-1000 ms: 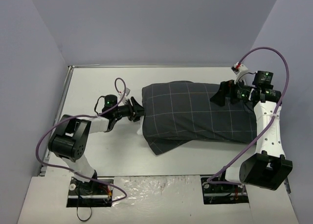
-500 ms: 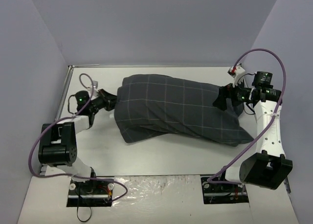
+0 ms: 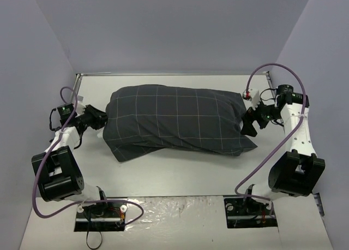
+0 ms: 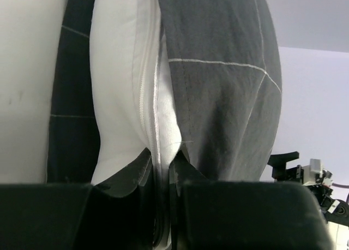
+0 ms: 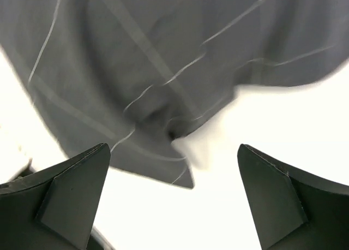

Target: Remove the pillowcase from the pillow

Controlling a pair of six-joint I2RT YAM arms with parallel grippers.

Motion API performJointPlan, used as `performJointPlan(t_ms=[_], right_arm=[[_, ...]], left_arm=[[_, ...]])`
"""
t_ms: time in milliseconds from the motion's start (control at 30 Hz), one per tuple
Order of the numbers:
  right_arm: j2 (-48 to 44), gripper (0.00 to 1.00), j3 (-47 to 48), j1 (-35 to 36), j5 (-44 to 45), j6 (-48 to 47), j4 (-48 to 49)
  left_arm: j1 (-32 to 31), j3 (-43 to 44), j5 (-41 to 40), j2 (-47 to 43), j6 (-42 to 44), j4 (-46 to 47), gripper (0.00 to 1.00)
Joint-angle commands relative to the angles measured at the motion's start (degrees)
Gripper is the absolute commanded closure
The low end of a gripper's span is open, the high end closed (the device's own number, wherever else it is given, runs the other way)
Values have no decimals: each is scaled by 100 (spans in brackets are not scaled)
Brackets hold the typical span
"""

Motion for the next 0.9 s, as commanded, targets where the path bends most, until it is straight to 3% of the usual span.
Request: performJointPlan(t_ms=[0, 300, 467, 567, 600, 700, 800, 867], right_arm=[[106, 1, -120, 138, 19, -1461, -1382], [-315, 2, -1148, 507, 697, -1979, -611], [-193, 10, -1535, 595, 881, -2049, 286], [-78, 26, -1684, 613, 873, -2339, 401], [-60, 47, -1729, 630, 873, -2392, 392], [10, 87, -1834, 604, 952, -2419, 419], [-130, 99, -1905, 359, 943, -2471, 410], [-331, 100, -1887, 227, 934, -2402, 410]], left_arm=[[75, 297, 87, -258, 315, -293, 98], [75, 279, 174, -232, 315, -258, 98], [75, 314, 298, -276, 262, -222, 98], [75, 306, 324, -311, 253, -222, 98], [75, 306, 324, -320, 253, -231, 98], [75, 288, 324, -407, 183, -231, 98], [75, 323, 324, -443, 165, -222, 98], [75, 358, 298, -487, 95, 23, 98]])
